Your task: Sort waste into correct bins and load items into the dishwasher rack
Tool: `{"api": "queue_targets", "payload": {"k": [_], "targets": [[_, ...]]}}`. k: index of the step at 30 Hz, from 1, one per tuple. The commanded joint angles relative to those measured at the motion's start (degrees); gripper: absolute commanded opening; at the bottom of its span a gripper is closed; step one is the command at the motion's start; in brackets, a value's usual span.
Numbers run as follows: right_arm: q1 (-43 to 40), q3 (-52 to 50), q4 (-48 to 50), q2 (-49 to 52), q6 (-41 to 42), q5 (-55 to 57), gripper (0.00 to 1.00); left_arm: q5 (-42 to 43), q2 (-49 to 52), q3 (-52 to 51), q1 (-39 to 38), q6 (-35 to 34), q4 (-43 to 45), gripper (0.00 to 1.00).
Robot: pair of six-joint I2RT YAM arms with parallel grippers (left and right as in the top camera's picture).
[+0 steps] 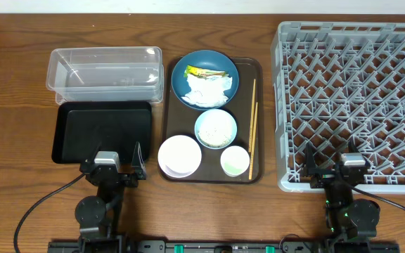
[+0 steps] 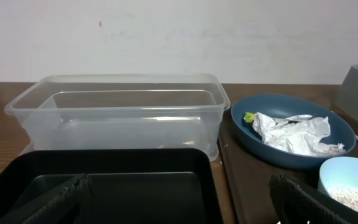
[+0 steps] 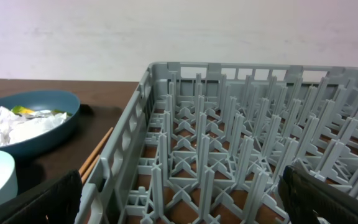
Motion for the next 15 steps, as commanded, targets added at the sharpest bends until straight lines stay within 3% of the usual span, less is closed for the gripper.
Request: {"api": "queue_targets", "payload": {"k": [1, 15], "targets": [[-0.04, -0.11, -0.15, -0.28, 0.79, 0.04, 0.99, 0.59, 0.11, -0.61, -0.17, 0.79, -2.51, 0.93], [-0.04, -0.11, -0.17, -0.28, 0.79, 1.33, 0.99, 0.42, 0.11, -0.61, -0.17, 0.79, -2.51, 0.93]]}}
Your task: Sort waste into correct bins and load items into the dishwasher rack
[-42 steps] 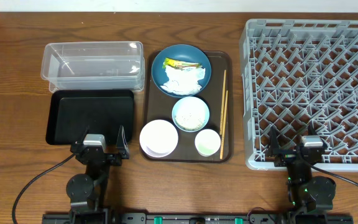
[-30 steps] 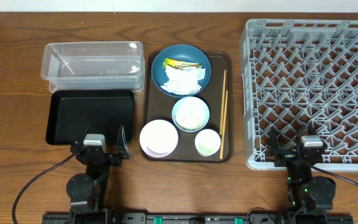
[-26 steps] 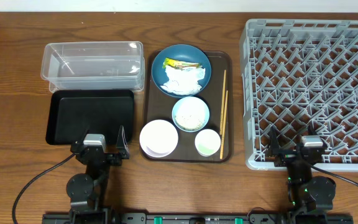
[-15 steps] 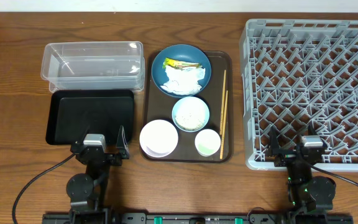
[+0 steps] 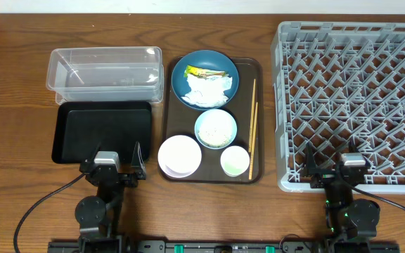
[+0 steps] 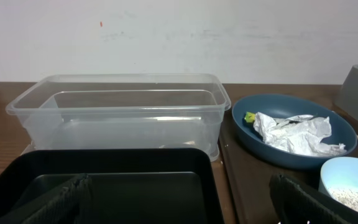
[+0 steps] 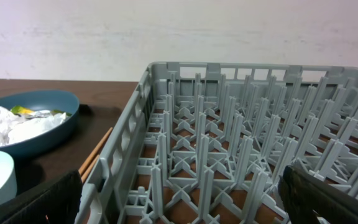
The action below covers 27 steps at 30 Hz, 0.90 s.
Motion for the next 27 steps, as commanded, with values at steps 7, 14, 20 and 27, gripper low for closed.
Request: {"api": "queue_targets", "payload": {"k": [7, 14, 20, 27], "targets": [[-0.04, -0.11, 0.46, -0.26, 1.42, -1.88, 0.99, 0.85, 0.11, -0.61, -0.17, 0.76, -0.52, 0.93], [-0.04, -0.11, 6.14, -0.26, 2.08, -4.7, 0.99, 7.32, 0.13, 0.66, -0.17, -1.33, 5.73, 0.93], [-0.04, 1.97, 7.19, -0.15, 2.08, -7.23, 0.99, 11.08, 4.35, 6.1, -0.17, -2.45, 5.31, 0.93], [-0.07, 9.4, 5.46, 3.43, 0.94, -6.97, 0.99, 19.37, 23.63, 22.34, -0.17, -0.11, 1.53, 0.93]]}}
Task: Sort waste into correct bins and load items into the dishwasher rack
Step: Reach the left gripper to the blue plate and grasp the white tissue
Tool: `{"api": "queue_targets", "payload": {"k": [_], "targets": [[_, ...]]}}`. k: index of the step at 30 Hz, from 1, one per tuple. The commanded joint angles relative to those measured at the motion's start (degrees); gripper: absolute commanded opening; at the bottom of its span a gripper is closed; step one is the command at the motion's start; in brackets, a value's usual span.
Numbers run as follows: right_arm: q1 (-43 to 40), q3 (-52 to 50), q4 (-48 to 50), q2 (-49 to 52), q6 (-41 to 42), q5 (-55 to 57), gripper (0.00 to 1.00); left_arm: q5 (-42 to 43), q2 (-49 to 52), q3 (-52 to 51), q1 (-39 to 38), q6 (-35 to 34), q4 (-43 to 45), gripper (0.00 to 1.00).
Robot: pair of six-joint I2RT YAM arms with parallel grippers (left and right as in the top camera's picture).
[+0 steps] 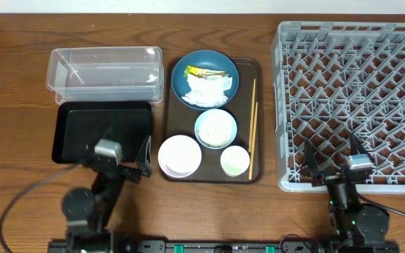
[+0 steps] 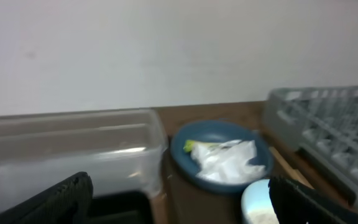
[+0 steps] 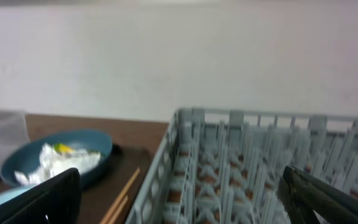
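Note:
A brown tray (image 1: 178,121) carries a blue plate (image 1: 204,79) with a crumpled white napkin (image 1: 206,90) and a yellow-green scrap, a light blue bowl (image 1: 216,129) of crumbs, a white bowl (image 1: 180,155), a small pale green cup (image 1: 235,161) and wooden chopsticks (image 1: 253,130). My left gripper (image 1: 115,160) is open and empty over the black bin's near edge. My right gripper (image 1: 332,157) is open and empty at the grey dishwasher rack's (image 1: 354,98) near edge. The left wrist view, blurred, shows the plate (image 2: 219,152) ahead of the left gripper (image 2: 182,205).
A clear plastic bin (image 1: 105,74) stands at the back left, with a black bin (image 1: 103,131) in front of it. The rack (image 3: 260,162) fills the right side of the table. The plate (image 3: 55,155) and chopsticks (image 3: 123,193) show left of it in the right wrist view.
Both arms have moved. My left gripper is now higher and turned to the right, over the black bin's near edge. My right gripper is higher too. Both wrist views are blurred. Nothing on the table moved.
At both earlier moments my two grippers stood open and still at the table's front edge, the left before the black bin, the right before the rack. Now both are raised, still open and empty.

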Motion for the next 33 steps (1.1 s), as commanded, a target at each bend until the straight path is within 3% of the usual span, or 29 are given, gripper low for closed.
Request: {"api": "queue_targets", "payload": {"k": [1, 10, 18, 22, 25, 33], "targets": [[-0.11, 6.25, -1.81, 2.95, -0.94, -0.39, 0.99, 5.49, 10.95, 11.15, -0.17, 1.9, -4.0, 0.93], [-0.11, 25.7, -12.46, 22.51, -1.14, 1.9, 0.99, 6.8, 44.39, 48.92, -2.34, 8.72, -29.0, 0.93], [-0.09, 47.04, -29.86, 44.68, -1.14, 1.66, 0.99, -3.76, 69.07, 78.66, -11.39, 10.64, -50.27, 0.93], [-0.09, 56.83, -39.39, 53.99, -1.11, 0.96, 0.99, -4.74, 80.28, 90.75, -15.08, 10.62, -59.67, 0.93], [-0.09, 60.92, -42.18, 58.8, -1.11, -1.31, 0.99, -4.74, 86.71, 95.45, -17.0, 10.62, -62.82, 0.93], [-0.09, 61.27, -43.43, 63.93, -0.44, -5.64, 0.99, -3.52, 96.96, 95.69, -20.76, 9.92, -57.42, 0.93]]}}
